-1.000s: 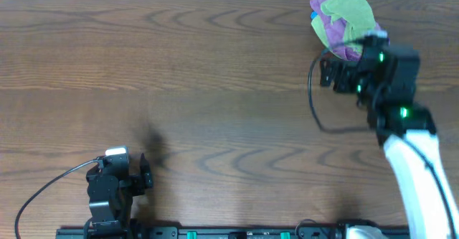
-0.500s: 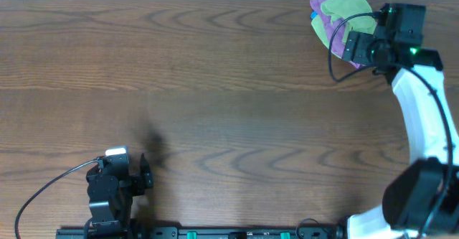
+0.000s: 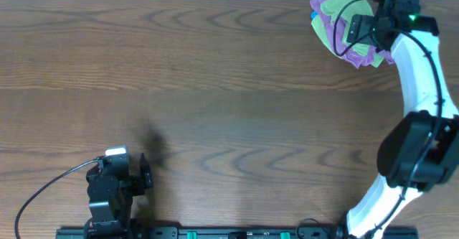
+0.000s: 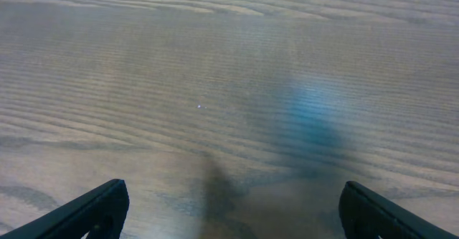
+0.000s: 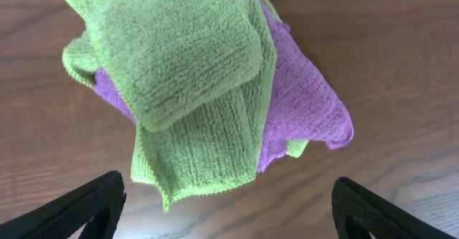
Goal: Fold the cloth
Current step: 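Open the right gripper and reach toward the green and purple cloth pile, then lower the right gripper onto the pile and grasp the green cloth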
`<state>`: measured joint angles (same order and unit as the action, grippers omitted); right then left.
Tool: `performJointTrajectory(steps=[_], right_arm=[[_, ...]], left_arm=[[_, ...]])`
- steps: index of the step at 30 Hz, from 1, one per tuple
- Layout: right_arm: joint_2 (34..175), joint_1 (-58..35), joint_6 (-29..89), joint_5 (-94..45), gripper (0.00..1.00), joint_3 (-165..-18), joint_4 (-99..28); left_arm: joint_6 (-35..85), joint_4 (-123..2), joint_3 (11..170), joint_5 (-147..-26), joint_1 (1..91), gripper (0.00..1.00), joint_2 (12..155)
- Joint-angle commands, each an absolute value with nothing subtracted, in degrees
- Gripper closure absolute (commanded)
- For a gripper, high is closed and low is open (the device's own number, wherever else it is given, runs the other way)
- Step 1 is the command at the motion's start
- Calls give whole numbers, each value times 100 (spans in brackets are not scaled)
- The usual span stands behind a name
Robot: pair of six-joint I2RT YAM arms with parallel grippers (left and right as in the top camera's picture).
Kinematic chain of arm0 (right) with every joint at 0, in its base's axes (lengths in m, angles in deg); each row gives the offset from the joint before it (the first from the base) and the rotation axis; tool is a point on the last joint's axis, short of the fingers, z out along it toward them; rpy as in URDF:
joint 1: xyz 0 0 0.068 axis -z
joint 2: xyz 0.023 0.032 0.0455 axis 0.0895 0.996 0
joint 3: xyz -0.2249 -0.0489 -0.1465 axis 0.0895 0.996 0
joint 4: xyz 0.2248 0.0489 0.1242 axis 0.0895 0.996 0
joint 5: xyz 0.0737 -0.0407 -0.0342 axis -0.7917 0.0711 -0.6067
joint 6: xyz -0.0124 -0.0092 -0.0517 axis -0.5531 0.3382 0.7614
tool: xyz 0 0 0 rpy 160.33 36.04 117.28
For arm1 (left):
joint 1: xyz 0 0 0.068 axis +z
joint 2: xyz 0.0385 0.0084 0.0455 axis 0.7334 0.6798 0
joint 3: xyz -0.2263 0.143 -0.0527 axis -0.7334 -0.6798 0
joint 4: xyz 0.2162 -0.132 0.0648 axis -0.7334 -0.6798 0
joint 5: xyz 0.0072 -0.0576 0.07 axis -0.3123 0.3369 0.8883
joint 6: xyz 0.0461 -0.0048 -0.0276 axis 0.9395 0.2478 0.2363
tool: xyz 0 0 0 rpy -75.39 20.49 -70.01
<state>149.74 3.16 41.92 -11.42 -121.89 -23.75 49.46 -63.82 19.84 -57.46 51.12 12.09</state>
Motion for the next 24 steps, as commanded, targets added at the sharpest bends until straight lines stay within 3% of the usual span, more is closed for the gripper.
performJointTrajectory(steps=[1,13,24], right_arm=[[15263,349,4299,-1000,8,-12589,-2333],[15414,240,4597,-1549,7,-12670,-2373],[16133,159,4680,-1164,9,-12670,-2445]], left_arm=[[4968,-6389,1934,-5715,5088,5,1174],[4968,-6389,1934,-5715,5088,5,1174],[4968,-6389,1934,-5715,5088,5,1174]])
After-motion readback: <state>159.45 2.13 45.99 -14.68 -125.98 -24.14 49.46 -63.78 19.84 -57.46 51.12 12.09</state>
